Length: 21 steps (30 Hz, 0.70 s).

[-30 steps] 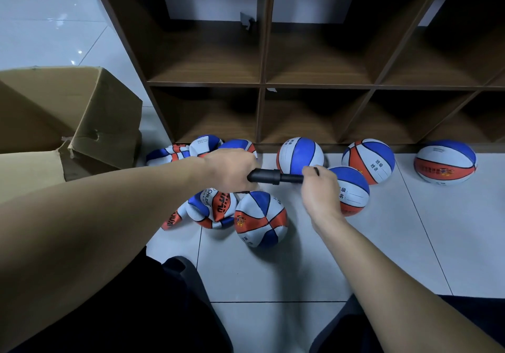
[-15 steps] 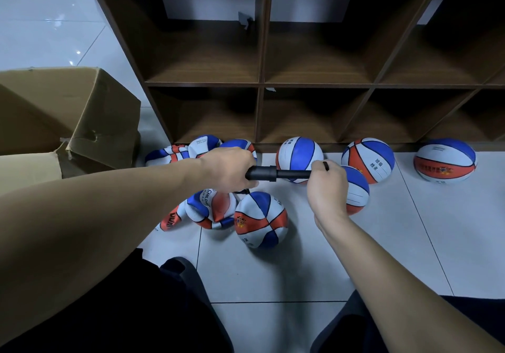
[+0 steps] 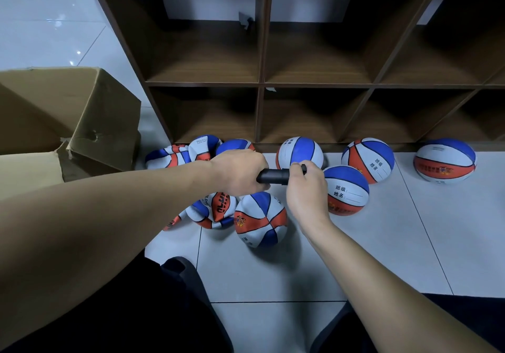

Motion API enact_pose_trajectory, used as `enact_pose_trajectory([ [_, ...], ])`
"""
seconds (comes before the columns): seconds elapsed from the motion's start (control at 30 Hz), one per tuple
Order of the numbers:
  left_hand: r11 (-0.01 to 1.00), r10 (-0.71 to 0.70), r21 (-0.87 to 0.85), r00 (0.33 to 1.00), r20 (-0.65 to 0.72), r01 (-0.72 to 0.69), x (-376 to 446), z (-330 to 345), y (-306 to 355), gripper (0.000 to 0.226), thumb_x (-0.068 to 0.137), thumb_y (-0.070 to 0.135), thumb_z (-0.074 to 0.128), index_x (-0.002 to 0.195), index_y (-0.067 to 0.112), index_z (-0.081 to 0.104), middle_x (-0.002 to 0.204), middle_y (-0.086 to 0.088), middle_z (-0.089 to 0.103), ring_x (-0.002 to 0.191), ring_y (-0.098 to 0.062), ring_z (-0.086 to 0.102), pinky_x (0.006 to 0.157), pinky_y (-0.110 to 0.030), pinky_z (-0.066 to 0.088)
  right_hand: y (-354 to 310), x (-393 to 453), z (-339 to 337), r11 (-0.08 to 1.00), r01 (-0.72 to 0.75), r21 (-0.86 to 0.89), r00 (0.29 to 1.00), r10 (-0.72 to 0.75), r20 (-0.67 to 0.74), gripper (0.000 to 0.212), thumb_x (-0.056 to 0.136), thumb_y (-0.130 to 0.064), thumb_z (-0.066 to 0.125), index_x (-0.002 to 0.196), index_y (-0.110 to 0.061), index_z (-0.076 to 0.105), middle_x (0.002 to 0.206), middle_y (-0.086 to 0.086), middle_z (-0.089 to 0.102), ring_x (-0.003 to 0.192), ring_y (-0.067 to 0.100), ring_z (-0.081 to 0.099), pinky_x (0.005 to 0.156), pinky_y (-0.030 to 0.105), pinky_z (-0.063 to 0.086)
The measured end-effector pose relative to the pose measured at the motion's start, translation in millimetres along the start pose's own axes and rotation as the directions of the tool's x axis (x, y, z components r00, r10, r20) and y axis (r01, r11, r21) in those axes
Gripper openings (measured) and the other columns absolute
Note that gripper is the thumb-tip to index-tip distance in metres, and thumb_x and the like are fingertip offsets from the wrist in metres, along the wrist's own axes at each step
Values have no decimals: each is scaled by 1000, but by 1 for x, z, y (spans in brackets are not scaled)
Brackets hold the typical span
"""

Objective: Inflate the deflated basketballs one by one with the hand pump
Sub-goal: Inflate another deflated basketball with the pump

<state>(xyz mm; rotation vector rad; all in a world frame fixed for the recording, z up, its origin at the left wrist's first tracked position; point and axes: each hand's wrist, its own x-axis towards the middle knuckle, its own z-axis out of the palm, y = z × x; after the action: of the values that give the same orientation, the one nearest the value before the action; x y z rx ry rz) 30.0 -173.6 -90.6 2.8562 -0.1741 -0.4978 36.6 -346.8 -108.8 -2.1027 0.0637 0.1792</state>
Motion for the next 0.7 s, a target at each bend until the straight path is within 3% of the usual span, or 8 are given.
enact_pose_trajectory([
  [0.17,999,18,39,1000,3,-18,2,3,-4,28,98,41,69,74,28,58,65,5,60,60,-14,58,52,-30,35,2,0,2,1000,-9,3,1000,9,10,35,109,-25,47,74,-18,45,69,0,47,63,17,45,57,32,36],
  [0.3,1000,26,-1,1000,9,-26,3,3,-11,27,96,44,71,78,26,62,69,2,64,65,-19,63,54,-32,42,2,6,-3,994,-77,79,996,73,52,33,105,-24,51,74,-16,43,67,0,44,61,18,39,57,32,34],
  [0.4,1000,-16,-8,1000,14,16,3,4,-26,25,94,47,74,82,28,63,73,3,66,68,-18,65,61,-37,52,3,17,-19,971,-157,180,987,160,-7,29,98,-20,53,70,-18,43,65,1,40,61,20,35,58,35,30],
  [0.57,997,-50,-57,998,30,52,-2,-2,-49,31,95,41,75,73,39,55,69,8,62,65,-11,59,61,-32,43,10,32,-42,962,-179,205,975,201,-95,27,101,-18,54,74,-17,57,61,-6,52,58,15,49,55,26,41],
  [0.7,998,-50,-34,999,10,51,2,2,-41,27,97,45,72,76,31,61,69,5,64,65,-15,62,60,-33,45,10,28,-35,961,-156,228,968,195,-160,30,100,-19,53,70,-20,52,61,-4,50,58,15,50,56,27,42],
])
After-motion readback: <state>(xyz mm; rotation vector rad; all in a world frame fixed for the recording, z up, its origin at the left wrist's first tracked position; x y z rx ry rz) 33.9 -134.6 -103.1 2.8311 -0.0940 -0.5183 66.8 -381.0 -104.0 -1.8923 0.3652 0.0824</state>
